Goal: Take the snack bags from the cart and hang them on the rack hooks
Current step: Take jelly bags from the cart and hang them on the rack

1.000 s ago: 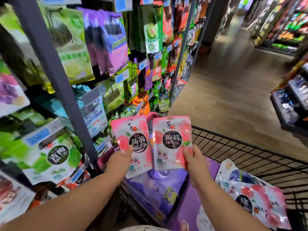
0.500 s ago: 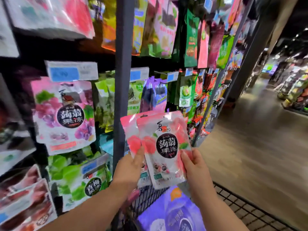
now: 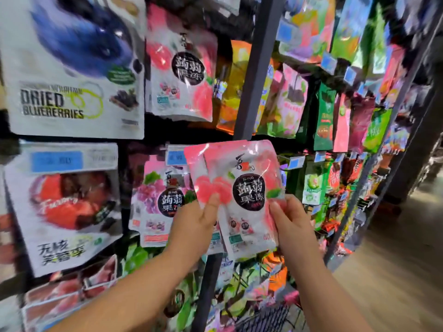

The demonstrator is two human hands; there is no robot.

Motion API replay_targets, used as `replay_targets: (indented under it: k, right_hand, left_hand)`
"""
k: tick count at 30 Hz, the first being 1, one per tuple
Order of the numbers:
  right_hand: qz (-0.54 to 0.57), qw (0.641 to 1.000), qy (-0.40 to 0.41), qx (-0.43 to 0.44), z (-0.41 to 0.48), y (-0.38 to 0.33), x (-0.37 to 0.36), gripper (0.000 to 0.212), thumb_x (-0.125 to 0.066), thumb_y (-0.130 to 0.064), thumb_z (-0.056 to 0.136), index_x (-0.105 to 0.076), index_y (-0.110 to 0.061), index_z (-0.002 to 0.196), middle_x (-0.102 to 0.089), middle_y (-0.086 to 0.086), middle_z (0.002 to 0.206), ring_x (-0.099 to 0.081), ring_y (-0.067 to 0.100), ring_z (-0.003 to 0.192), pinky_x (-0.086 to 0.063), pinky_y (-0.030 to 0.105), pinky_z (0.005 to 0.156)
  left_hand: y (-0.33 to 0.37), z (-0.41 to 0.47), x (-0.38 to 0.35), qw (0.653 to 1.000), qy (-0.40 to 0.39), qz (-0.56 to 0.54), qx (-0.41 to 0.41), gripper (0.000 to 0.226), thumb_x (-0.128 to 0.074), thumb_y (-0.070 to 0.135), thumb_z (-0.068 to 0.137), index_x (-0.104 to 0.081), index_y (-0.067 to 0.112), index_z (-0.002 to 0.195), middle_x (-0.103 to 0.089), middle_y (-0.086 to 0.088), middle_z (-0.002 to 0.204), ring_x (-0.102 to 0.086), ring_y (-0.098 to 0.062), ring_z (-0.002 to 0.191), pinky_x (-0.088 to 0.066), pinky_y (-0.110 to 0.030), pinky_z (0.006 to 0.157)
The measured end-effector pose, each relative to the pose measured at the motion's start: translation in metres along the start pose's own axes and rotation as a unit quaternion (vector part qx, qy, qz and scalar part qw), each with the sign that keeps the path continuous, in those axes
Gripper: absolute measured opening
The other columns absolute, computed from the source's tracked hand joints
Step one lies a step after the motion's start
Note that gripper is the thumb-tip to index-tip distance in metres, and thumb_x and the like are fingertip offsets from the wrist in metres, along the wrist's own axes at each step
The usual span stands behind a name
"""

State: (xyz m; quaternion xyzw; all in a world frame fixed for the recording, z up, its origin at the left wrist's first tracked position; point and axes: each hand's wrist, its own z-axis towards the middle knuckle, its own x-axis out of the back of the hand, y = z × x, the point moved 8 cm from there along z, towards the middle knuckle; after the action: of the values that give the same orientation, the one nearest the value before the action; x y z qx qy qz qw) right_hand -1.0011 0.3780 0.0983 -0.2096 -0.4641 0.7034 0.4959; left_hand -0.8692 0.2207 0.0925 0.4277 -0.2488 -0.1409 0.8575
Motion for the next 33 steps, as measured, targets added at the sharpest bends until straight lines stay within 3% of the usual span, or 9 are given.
replay_targets:
  k: [4, 7, 11, 15, 19, 21, 24, 29, 33]
  right_hand:
    - [-0.026, 0.996, -0.076, 0.029, 0.002, -0.033, -0.028, 0.025, -0.059, -0.039, 0.093, -0.051, -0.017, 0.085, -0.052, -0.013, 0.068, -0.051, 0.007, 0.067, -0.043, 0.022, 0.067]
    - [-0.049, 0.987, -0.155, 0.007, 0.005, -0.044, -0.047, 0.063, -0.075, -0.065, 0.056, -0.05, -0.036, 0.106, -0.066, -0.016, 0.096, -0.065, 0.007, 0.093, -0.053, 0.033, 0.083]
    - [0.02, 0.981, -0.189, 0.029, 0.017, -0.074, -0.063, 0.073, -0.091, -0.042, 0.057, -0.044, -0.053, 0.111, -0.066, -0.036, 0.098, -0.064, -0.009, 0.092, -0.05, 0.021, 0.08]
    - [0.087, 0.979, -0.174, 0.055, 0.034, -0.096, -0.076, 0.091, -0.095, -0.043, 0.042, -0.048, -0.043, 0.12, -0.071, -0.014, 0.111, -0.068, 0.008, 0.101, -0.055, 0.036, 0.089]
    - [0.161, 0.974, -0.138, 0.078, 0.053, -0.119, -0.079, 0.08, -0.09, -0.028, 0.049, -0.045, -0.046, 0.112, -0.066, -0.013, 0.11, -0.067, 0.006, 0.1, -0.053, 0.024, 0.079]
    - [0.18, 0.97, -0.133, 0.093, 0.064, -0.132, -0.081, 0.084, -0.085, -0.027, 0.05, -0.04, -0.045, 0.119, -0.06, -0.017, 0.114, -0.063, 0.003, 0.104, -0.051, 0.025, 0.083]
    - [0.19, 0.963, -0.146, 0.122, 0.079, -0.152, -0.09, 0.087, -0.085, -0.026, 0.049, -0.04, -0.052, 0.12, -0.061, -0.018, 0.116, -0.065, -0.001, 0.1, -0.055, 0.028, 0.084]
    - [0.172, 0.962, -0.156, 0.143, 0.109, -0.165, -0.103, 0.123, -0.096, -0.048, 0.037, -0.029, -0.06, 0.139, -0.047, -0.014, 0.142, -0.049, 0.013, 0.13, -0.046, 0.047, 0.105]
    - [0.17, 0.964, -0.142, 0.143, 0.129, -0.164, -0.11, 0.122, -0.095, -0.044, 0.042, -0.025, -0.062, 0.14, -0.047, -0.014, 0.14, -0.049, 0.015, 0.13, -0.045, 0.049, 0.106]
  left_hand:
    - [0.01, 0.013, 0.034, 0.998, 0.061, 0.006, -0.012, 0.055, -0.042, 0.039, 0.097, -0.027, 0.017, 0.05, -0.027, 0.005, 0.043, -0.026, -0.009, 0.04, -0.02, -0.024, 0.042]
    - [0.023, 0.021, 0.056, 0.996, 0.09, 0.016, -0.019, 0.056, -0.044, 0.04, 0.096, -0.025, 0.017, 0.049, -0.024, 0.006, 0.04, -0.022, -0.01, 0.036, -0.019, -0.025, 0.041]
    - [0.04, 0.035, 0.086, 0.993, 0.117, 0.024, -0.023, 0.055, -0.044, 0.041, 0.096, -0.027, 0.016, 0.05, -0.028, 0.006, 0.041, -0.027, -0.01, 0.04, -0.021, -0.026, 0.043]
    - [0.061, 0.046, 0.111, 0.99, 0.13, 0.012, -0.055, 0.057, -0.042, 0.042, 0.096, -0.026, 0.019, 0.047, -0.032, 0.006, 0.032, -0.037, -0.008, 0.036, -0.029, -0.019, 0.044]
    - [0.067, 0.052, 0.138, 0.984, 0.172, 0.004, -0.054, 0.058, -0.036, 0.051, 0.093, -0.042, 0.008, 0.054, -0.046, -0.003, 0.05, -0.039, -0.01, 0.047, -0.029, -0.019, 0.047]
    - [0.065, 0.052, 0.152, 0.981, 0.191, 0.008, -0.045, 0.064, -0.035, 0.052, 0.093, -0.05, -0.001, 0.061, -0.052, -0.011, 0.055, -0.041, -0.014, 0.051, -0.028, -0.021, 0.049]
    - [0.063, 0.045, 0.17, 0.981, 0.192, -0.002, -0.031, 0.062, -0.035, 0.049, 0.096, -0.039, 0.006, 0.051, -0.038, -0.002, 0.033, -0.044, -0.019, 0.046, -0.035, -0.025, 0.051]
    - [0.062, 0.042, 0.19, 0.978, 0.206, 0.01, -0.005, 0.059, -0.033, 0.05, 0.096, -0.034, 0.011, 0.052, -0.032, -0.002, 0.029, -0.047, -0.022, 0.046, -0.039, -0.03, 0.058]
    - [0.068, 0.045, 0.201, 0.975, 0.223, 0.018, -0.006, 0.058, -0.037, 0.044, 0.098, -0.033, 0.012, 0.05, -0.034, -0.005, 0.03, -0.043, -0.019, 0.046, -0.034, -0.032, 0.055]
